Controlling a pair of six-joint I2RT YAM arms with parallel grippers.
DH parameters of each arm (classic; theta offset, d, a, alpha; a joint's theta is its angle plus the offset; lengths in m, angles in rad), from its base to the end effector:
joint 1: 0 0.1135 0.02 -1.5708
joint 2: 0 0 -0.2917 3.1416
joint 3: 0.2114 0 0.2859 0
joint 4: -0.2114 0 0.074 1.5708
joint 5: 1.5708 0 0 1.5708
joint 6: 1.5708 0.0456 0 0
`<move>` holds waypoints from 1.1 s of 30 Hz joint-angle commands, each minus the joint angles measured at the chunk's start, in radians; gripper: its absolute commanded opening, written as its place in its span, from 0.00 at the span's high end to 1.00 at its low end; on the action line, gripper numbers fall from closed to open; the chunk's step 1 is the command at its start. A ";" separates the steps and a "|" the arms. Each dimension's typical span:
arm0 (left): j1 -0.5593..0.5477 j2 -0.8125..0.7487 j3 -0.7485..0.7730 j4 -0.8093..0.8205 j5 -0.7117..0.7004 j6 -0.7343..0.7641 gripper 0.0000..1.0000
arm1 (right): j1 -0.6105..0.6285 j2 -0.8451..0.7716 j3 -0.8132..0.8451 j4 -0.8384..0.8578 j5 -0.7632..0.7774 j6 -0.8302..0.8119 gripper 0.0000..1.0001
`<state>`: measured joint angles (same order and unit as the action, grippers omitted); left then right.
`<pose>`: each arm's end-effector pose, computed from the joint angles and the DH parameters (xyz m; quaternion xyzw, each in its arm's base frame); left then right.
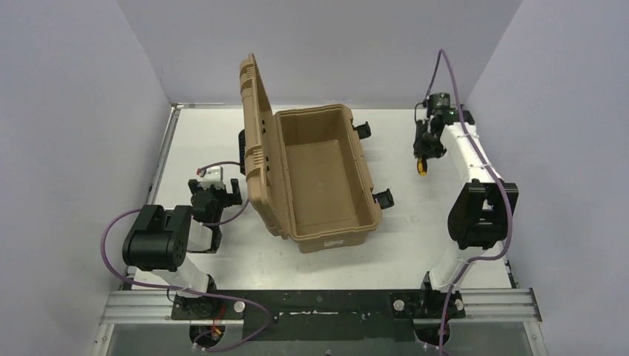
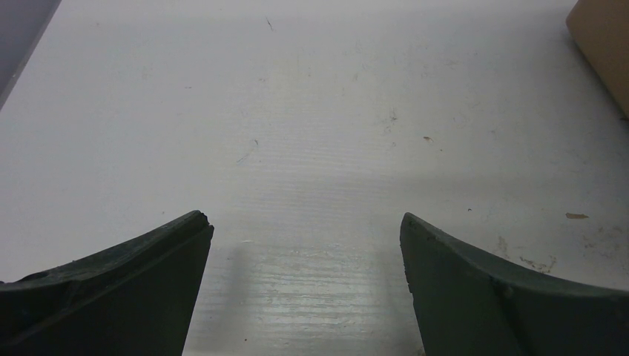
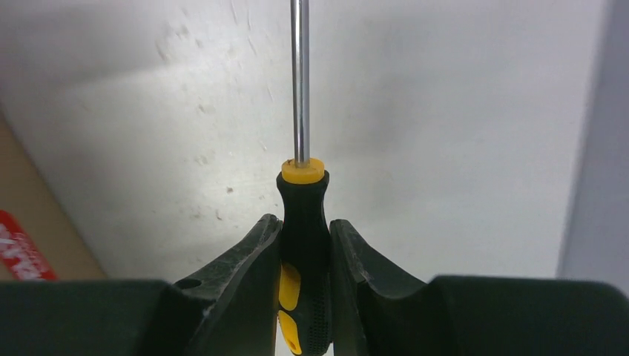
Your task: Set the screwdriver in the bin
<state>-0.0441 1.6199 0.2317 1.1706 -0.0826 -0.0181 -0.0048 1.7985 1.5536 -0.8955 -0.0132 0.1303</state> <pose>0.2606 -0.0077 0.1151 -0.0157 0.7793 0.0127 0.6263 0.4215 -0.0014 0.2794 0.0645 0.9748 0.0198 0.2127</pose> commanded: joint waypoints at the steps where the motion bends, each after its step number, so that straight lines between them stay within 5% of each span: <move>1: -0.002 -0.008 0.017 0.052 -0.008 -0.001 0.03 | -0.001 -0.047 0.271 -0.199 0.059 0.068 1.00; 10: -0.002 -0.007 0.018 0.053 -0.008 -0.002 0.03 | 0.214 0.070 0.694 -0.371 -0.016 0.224 1.00; 18: -0.001 -0.007 0.017 0.052 -0.008 -0.001 0.03 | 0.534 0.128 0.743 -0.240 -0.042 0.380 1.00; 33: -0.002 -0.008 0.017 0.052 -0.009 -0.001 0.03 | 0.690 0.263 0.319 0.084 -0.031 0.391 1.00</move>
<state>-0.0441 1.6199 0.2317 1.1709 -0.0826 -0.0181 0.6777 2.0415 1.9167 -0.9348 -0.0544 0.5133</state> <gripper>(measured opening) 0.971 0.254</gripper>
